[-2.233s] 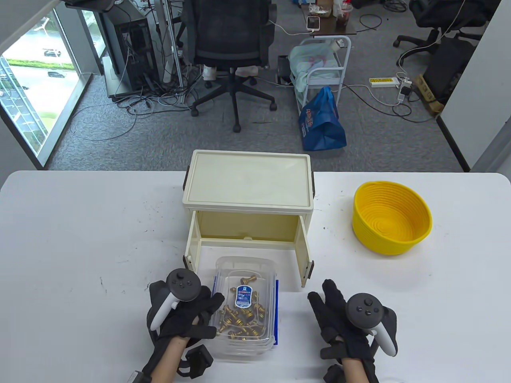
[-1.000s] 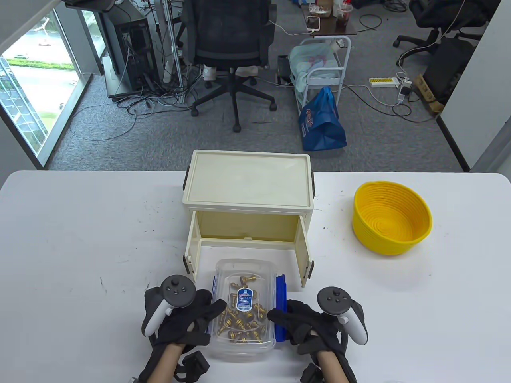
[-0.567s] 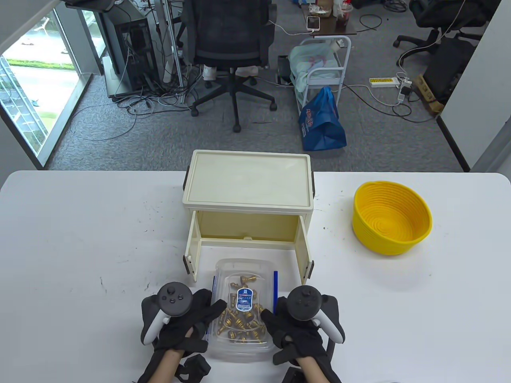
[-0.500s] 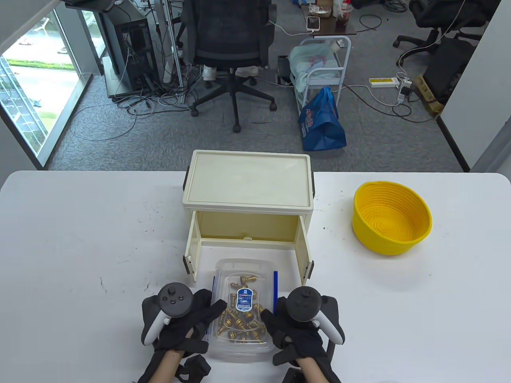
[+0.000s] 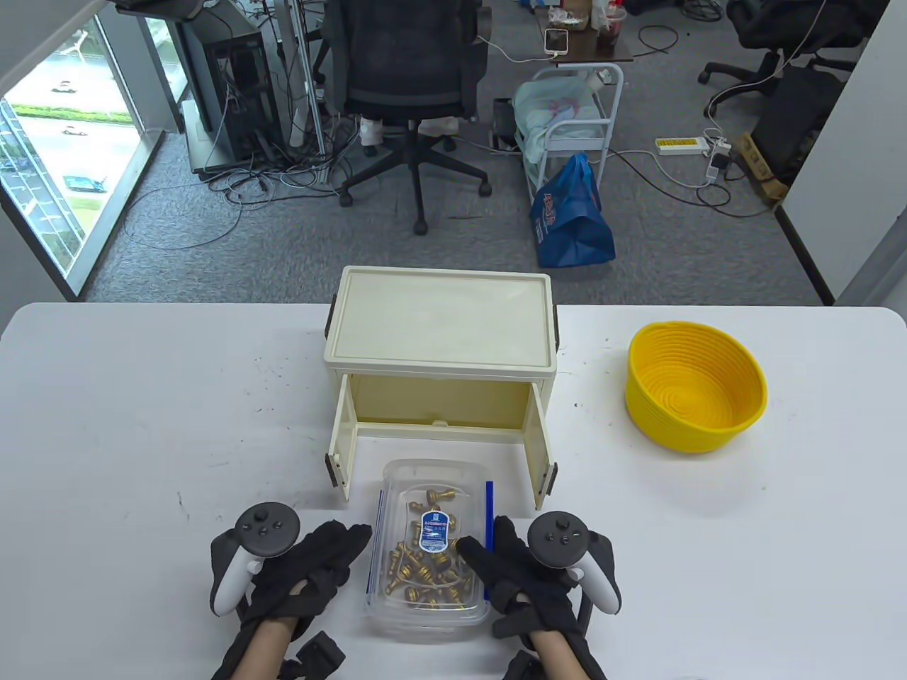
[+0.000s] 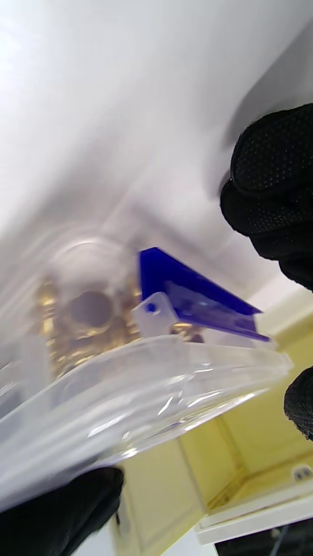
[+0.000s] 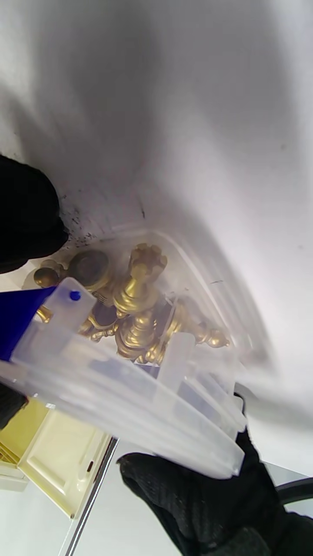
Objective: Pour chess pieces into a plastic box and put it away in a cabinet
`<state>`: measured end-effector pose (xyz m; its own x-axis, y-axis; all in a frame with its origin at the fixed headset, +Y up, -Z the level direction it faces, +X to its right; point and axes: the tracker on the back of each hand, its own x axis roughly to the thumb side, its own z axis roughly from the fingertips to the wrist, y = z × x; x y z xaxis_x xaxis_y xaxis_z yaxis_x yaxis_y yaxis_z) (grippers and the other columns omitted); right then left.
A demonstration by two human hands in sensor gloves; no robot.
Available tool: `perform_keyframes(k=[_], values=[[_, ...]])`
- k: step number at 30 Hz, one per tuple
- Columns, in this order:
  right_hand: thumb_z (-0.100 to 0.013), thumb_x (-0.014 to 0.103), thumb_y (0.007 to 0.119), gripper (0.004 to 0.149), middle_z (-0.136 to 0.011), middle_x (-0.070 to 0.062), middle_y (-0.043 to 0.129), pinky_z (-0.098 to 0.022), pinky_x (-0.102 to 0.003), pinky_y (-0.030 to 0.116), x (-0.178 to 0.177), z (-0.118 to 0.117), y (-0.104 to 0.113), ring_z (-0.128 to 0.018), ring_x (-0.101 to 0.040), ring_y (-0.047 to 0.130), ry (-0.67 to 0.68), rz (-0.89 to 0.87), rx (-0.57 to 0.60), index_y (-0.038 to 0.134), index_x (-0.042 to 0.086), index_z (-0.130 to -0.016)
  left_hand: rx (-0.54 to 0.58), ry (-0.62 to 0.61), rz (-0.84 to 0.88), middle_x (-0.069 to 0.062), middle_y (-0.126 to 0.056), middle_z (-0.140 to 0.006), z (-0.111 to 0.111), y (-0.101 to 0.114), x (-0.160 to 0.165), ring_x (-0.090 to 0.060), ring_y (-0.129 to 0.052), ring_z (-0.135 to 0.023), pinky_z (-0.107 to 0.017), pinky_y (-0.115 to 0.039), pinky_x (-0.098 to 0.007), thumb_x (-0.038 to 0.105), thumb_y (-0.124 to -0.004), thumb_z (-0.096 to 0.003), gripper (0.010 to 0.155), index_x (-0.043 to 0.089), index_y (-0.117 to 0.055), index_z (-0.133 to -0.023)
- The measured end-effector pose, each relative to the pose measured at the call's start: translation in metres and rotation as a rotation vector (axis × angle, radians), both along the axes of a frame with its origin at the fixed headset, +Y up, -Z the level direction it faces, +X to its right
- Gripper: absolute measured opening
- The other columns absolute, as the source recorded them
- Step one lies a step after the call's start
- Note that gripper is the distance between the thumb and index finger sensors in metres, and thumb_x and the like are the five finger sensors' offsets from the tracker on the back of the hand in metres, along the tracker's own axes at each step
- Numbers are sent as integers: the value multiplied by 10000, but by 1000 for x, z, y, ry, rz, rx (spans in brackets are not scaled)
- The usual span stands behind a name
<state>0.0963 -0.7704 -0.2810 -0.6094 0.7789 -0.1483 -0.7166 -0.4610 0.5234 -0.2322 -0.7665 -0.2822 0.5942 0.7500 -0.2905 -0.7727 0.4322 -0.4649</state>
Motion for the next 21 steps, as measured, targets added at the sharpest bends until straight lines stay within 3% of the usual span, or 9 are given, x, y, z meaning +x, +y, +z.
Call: perform_keyframes(k=[3,9,13,21], values=[[-670,510,675,845,-1060,-326,572,-563,-504,724,-1,-3,-1,-791,-462,805,-10,-15,-20,295,-96,-1119,-32,37,114,-350,-679,-1128,-1,-6,1,-466,-847,-907,-616,-812,-546,562,-597,-681,860,-93,-459,-1222],[-667,510,691,837,-1015,-332,619,-509,-440,779,-1,-2,-1,-766,-429,834,-27,-18,-22,329,-102,-1109,-92,-9,148,-369,-649,-1127,-14,-7,16,-485,-831,-914,-612,-812,-547,560,-583,-690,870,-103,-421,-1230],[-666,512,690,836,-1010,-330,626,-500,-434,785,-1,-2,-2,-762,-423,840,-31,-12,-16,333,-103,-1107,-70,-35,33,-335,-693,-1092,-23,-4,25,-462,-869,-859,-597,-821,-518,563,-581,-688,854,-86,-448,-1227],[-669,507,689,834,-1005,-331,630,-497,-432,786,-2,-2,-2,-756,-428,844,-35,-2,-10,333,-107,-1105,-139,-5,87,-311,-714,-1072,-30,-9,19,-447,-895,-804,-533,-846,-453,598,-596,-674,892,-82,-446,-1232]])
